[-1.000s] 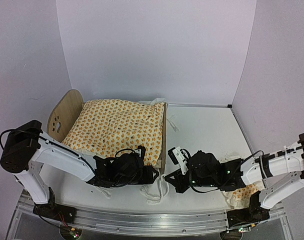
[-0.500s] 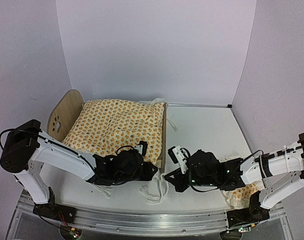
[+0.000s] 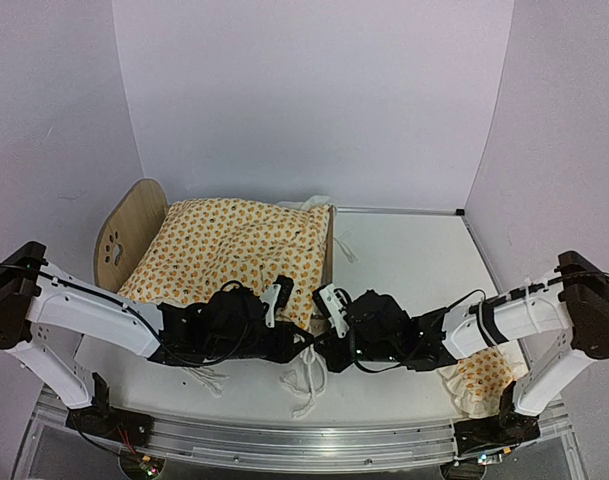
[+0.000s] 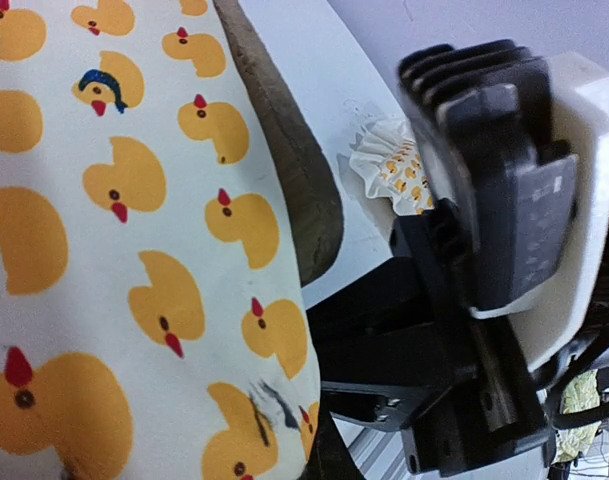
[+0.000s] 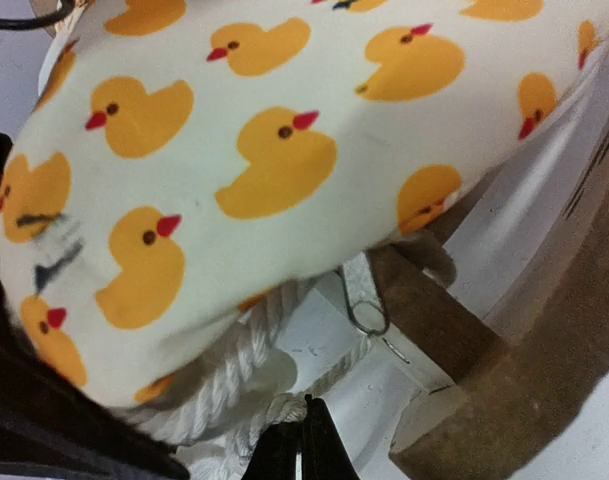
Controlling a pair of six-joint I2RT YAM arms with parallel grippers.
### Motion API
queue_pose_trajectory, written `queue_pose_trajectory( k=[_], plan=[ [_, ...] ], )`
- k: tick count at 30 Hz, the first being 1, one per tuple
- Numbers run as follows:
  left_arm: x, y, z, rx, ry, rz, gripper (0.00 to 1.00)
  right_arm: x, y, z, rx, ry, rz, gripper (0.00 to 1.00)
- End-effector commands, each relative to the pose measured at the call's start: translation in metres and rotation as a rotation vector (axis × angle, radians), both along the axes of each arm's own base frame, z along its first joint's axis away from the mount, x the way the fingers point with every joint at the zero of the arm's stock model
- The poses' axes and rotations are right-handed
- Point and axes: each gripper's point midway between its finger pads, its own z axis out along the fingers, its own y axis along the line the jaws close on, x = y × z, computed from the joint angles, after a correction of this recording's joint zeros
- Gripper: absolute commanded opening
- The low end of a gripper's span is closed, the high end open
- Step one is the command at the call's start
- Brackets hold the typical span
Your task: Set up the pet bed
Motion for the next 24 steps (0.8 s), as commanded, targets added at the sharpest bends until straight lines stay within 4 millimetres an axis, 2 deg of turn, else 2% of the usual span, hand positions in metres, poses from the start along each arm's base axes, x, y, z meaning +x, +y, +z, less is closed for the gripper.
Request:
queue_pose_trajectory(
  k=[1, 5, 7, 12, 14, 17, 20, 24],
  plan=[
    [-0.007, -0.007, 0.028, -0.07, -0.05, -0.075, 0.07, 0.001, 0.024, 0.031, 0.106, -0.095, 0.098, 0.0],
    [-0.009, -0.008, 0.026, -0.063, -0.035, -0.085, 0.07, 0.005, 0.012, 0.035, 0.113, -0.124, 0.071, 0.0],
    [-0.01, -0.011, 0.028, -0.067, -0.039, -0.098, 0.07, 0.007, 0.012, 0.034, 0.114, -0.121, 0.063, 0.0],
    [-0.013, -0.012, 0.032, -0.066, -0.065, -0.128, 0.07, 0.007, 0.03, 0.027, 0.125, -0.126, 0.112, 0.0],
    [-0.017, -0.015, 0.036, -0.069, -0.083, -0.169, 0.08, -0.002, 0.039, 0.03, 0.164, -0.134, 0.183, 0.0],
    [-0.018, -0.016, 0.044, -0.073, -0.104, -0.183, 0.15, -0.014, 0.047, 0.034, 0.204, -0.16, 0.278, 0.0],
    [-0.015, -0.006, 0.039, -0.022, -0.094, -0.149, 0.29, -0.015, 0.047, 0.032, 0.208, -0.169, 0.302, 0.0],
    [-0.018, 0.027, 0.027, 0.059, -0.067, -0.103, 0.46, -0.014, 0.042, 0.029, 0.227, -0.15, 0.301, 0.0]
  ],
)
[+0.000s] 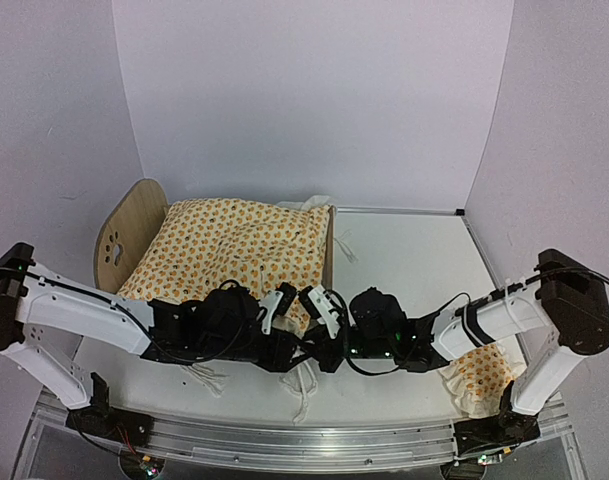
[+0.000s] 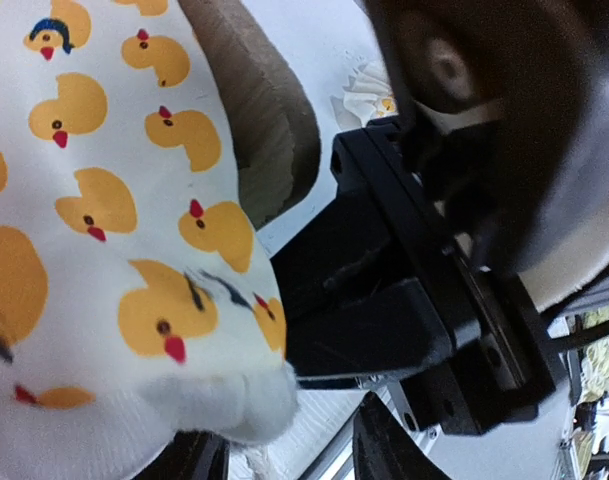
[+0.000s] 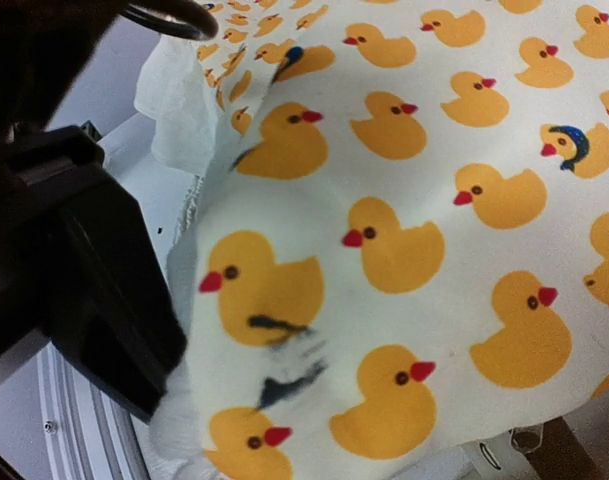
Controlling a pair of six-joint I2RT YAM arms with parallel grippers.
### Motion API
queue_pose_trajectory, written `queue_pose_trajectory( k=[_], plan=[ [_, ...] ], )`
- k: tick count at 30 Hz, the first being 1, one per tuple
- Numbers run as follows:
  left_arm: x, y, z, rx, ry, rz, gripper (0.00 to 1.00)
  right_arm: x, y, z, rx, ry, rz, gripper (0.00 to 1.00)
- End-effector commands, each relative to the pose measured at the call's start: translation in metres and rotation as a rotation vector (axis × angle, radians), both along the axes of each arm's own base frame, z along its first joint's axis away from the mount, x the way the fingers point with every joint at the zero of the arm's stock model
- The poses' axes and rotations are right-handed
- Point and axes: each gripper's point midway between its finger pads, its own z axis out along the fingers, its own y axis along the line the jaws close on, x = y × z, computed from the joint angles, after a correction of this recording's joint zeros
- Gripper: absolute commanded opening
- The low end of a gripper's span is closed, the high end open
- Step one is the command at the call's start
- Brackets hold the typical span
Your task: Set up the pet bed
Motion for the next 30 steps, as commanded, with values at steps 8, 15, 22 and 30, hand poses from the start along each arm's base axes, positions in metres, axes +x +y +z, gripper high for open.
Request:
queue_pose_trajectory(
  k=[8, 15, 22, 30],
  plan=[
    [-0.009, 0.066, 0.023, -0.048, -0.045, 0.068, 0.43, -0.014, 0.009, 0.014, 0.113, 0.003, 0.163, 0.0],
    [-0.003, 0.033, 0.017, -0.039, -0.03, 0.045, 0.52, -0.026, 0.008, 0.02, 0.138, 0.017, 0.223, 0.0],
    [0.0, 0.017, 0.007, -0.01, -0.06, 0.005, 0.54, -0.035, 0.007, 0.027, 0.165, 0.03, 0.263, 0.0],
    [0.0, 0.014, 0.004, 0.001, -0.044, -0.009, 0.4, -0.032, 0.006, 0.033, 0.182, 0.016, 0.248, 0.0]
  ],
)
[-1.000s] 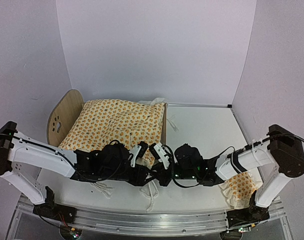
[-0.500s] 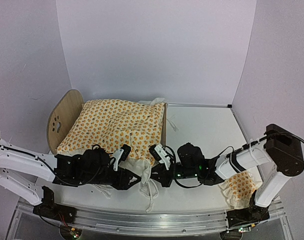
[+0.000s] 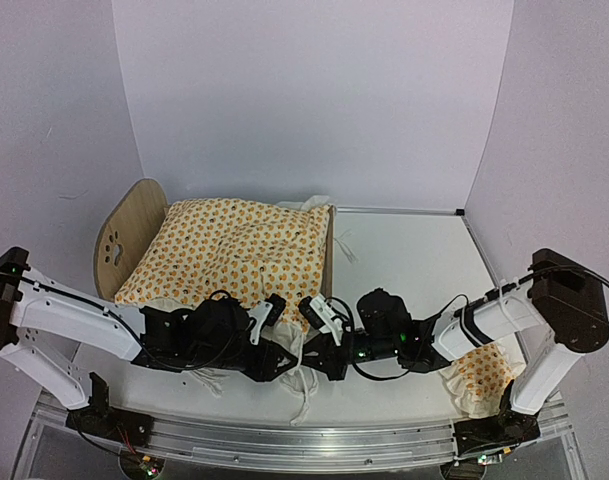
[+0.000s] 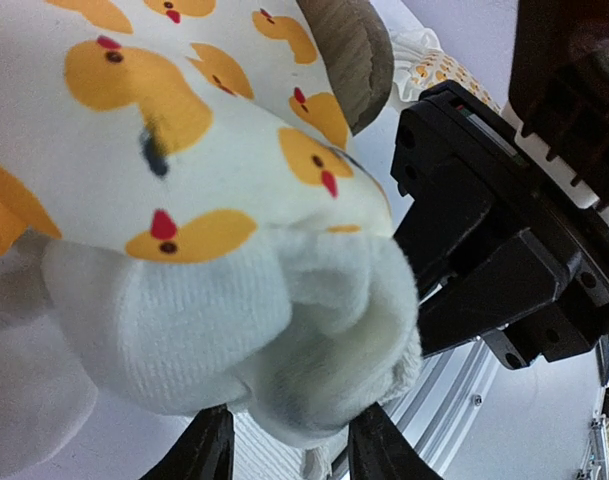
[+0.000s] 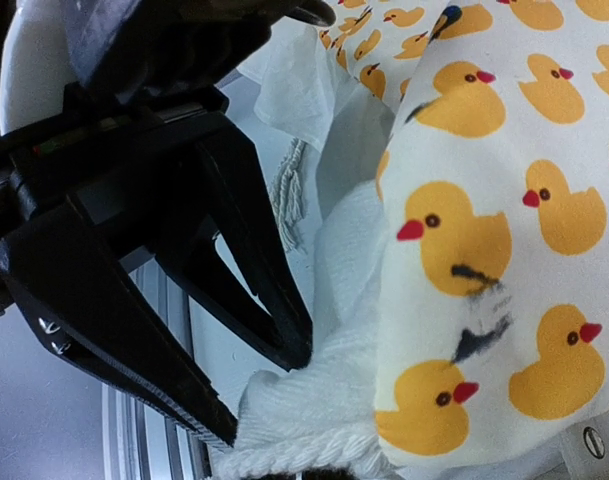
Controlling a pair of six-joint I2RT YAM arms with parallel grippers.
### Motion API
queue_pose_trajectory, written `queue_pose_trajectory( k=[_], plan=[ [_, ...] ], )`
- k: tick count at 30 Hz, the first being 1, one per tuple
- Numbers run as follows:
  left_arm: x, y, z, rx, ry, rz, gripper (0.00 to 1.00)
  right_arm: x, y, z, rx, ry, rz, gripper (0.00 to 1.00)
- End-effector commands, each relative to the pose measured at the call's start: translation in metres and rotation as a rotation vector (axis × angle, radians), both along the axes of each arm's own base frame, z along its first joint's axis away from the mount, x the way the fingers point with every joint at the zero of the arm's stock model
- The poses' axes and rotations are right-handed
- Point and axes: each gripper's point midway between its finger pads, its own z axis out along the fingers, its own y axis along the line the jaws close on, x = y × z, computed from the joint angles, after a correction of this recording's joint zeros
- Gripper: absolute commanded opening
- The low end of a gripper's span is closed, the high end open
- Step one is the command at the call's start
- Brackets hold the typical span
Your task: Set up the pet bed
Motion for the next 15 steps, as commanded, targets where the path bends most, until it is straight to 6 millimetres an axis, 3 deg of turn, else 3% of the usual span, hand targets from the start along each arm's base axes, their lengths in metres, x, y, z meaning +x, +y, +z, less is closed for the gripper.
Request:
queue_pose_trajectory(
  k=[1, 4, 7, 9, 13, 15],
  plan=[
    [0.0, -0.014, 0.024, -0.077, -0.006, -0.026, 0.44, 0.0, 0.005, 0.036, 0.108, -0.05, 0.012, 0.0],
    [-0.004, -0.01, 0.02, -0.073, 0.017, -0.032, 0.51, 0.002, 0.004, 0.037, 0.113, -0.052, 0.005, 0.0],
    [-0.005, -0.008, 0.015, -0.063, 0.027, -0.033, 0.49, 0.003, 0.003, 0.039, 0.116, -0.051, 0.004, 0.0],
    [-0.005, -0.01, 0.014, -0.059, 0.026, -0.035, 0.42, 0.003, 0.003, 0.041, 0.121, -0.051, 0.004, 0.0],
    [-0.001, -0.011, 0.013, -0.028, 0.016, -0.026, 0.17, 0.004, 0.003, 0.04, 0.12, -0.051, 0.002, 0.0],
    [0.002, -0.001, 0.01, 0.011, 0.003, 0.002, 0.04, 0.005, 0.002, 0.036, 0.112, -0.049, -0.002, 0.0]
  ],
)
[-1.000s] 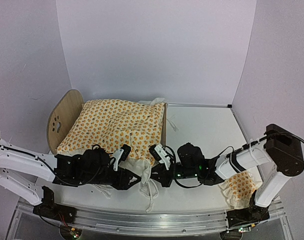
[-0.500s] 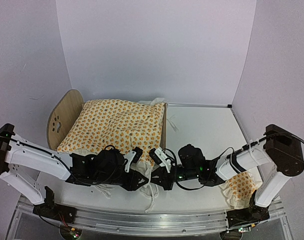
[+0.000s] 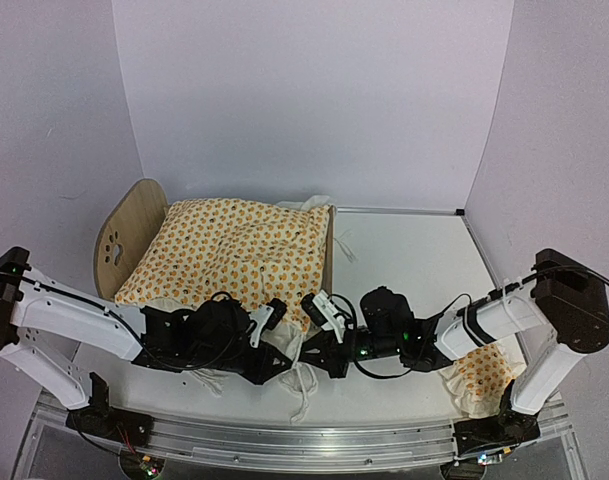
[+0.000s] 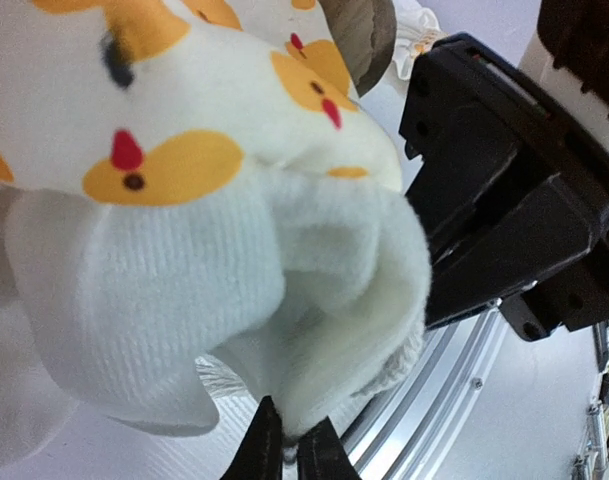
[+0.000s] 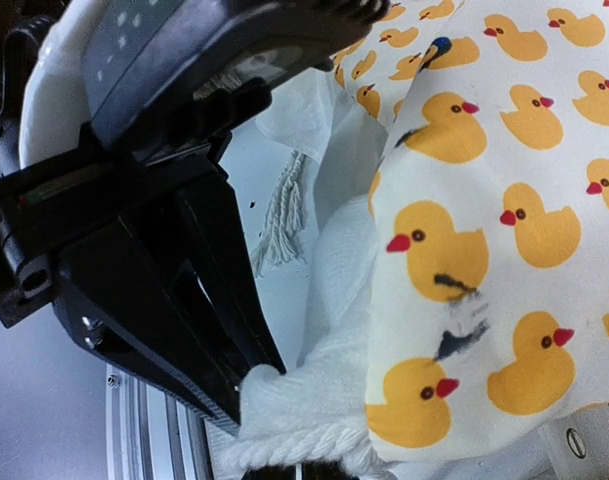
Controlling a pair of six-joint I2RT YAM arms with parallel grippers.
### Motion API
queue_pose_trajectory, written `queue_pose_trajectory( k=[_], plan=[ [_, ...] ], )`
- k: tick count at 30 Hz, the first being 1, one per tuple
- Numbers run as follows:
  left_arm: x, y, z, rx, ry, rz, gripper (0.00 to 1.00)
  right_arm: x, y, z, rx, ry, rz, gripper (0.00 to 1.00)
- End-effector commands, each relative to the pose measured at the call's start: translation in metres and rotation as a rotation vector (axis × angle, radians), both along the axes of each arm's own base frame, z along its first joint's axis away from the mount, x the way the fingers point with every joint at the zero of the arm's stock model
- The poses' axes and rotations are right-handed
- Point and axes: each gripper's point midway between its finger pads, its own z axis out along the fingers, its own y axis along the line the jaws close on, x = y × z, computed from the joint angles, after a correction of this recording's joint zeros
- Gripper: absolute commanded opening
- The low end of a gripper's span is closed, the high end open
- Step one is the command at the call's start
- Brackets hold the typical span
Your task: Set up the pet bed
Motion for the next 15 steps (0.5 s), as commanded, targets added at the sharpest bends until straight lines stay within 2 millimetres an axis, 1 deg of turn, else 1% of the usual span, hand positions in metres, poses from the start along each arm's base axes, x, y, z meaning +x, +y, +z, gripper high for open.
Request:
queue_pose_trajectory(
  k=[1, 2, 3, 5, 7, 9, 11, 14, 15],
  plan=[
    [0.01, 0.009, 0.011, 0.043, -0.041, 0.046, 0.01, 0.003, 0.003, 0.028, 0.088, -0.044, 0.005, 0.0],
    [0.011, 0.018, 0.01, 0.073, -0.048, 0.057, 0.0, 0.003, 0.003, 0.026, 0.085, -0.043, 0.007, 0.0],
    [0.012, 0.024, 0.013, 0.088, -0.06, 0.067, 0.0, 0.002, 0.003, 0.024, 0.08, -0.042, 0.01, 0.0],
    [0.015, 0.034, 0.023, 0.1, -0.093, 0.084, 0.0, 0.002, 0.005, 0.023, 0.078, -0.043, 0.019, 0.0],
    [0.02, 0.04, 0.037, 0.099, -0.133, 0.101, 0.0, 0.002, 0.008, 0.022, 0.077, -0.042, 0.027, 0.0],
    [0.02, 0.039, 0.051, 0.084, -0.163, 0.088, 0.0, 0.004, 0.012, 0.02, 0.075, -0.041, 0.032, 0.0],
    [0.028, 0.041, 0.06, 0.094, -0.195, 0.117, 0.0, 0.005, 0.015, 0.02, 0.075, -0.042, 0.033, 0.0],
    [0.04, 0.039, 0.067, 0.13, -0.236, 0.164, 0.0, 0.015, 0.019, 0.02, 0.067, -0.045, -0.006, 0.0],
    [0.046, 0.038, 0.066, 0.152, -0.248, 0.185, 0.0, 0.017, 0.018, 0.019, 0.062, -0.047, -0.022, 0.0]
  ],
)
